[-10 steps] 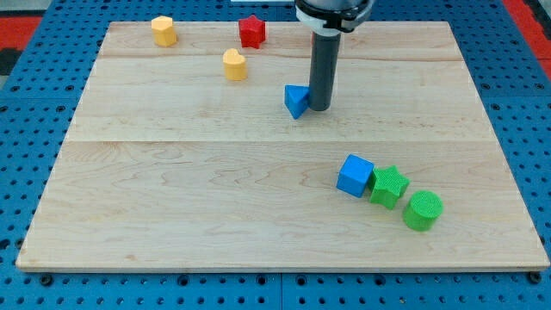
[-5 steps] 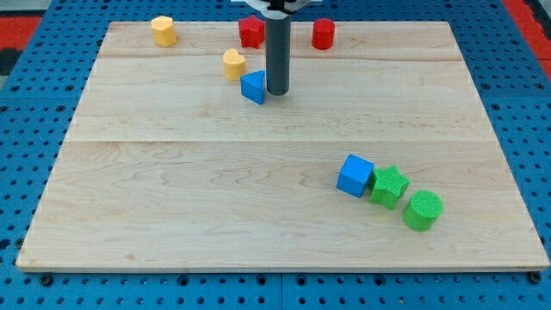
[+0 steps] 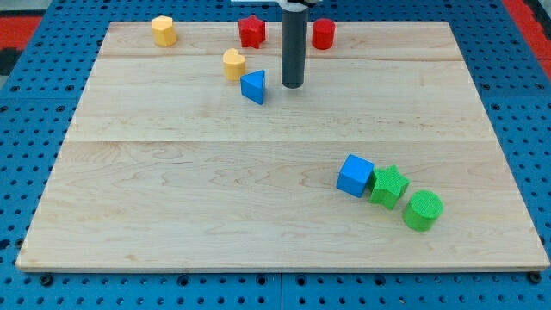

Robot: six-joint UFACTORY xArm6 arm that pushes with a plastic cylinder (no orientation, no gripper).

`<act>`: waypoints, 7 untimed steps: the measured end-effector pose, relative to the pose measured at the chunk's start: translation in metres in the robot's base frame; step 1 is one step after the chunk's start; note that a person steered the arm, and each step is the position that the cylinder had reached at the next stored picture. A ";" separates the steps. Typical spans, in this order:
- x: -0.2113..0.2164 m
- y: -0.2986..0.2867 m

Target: Place the blue triangle down to the yellow heart

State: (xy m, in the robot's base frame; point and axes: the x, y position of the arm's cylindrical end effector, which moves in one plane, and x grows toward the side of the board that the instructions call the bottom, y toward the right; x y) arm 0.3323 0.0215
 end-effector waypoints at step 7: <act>0.081 0.152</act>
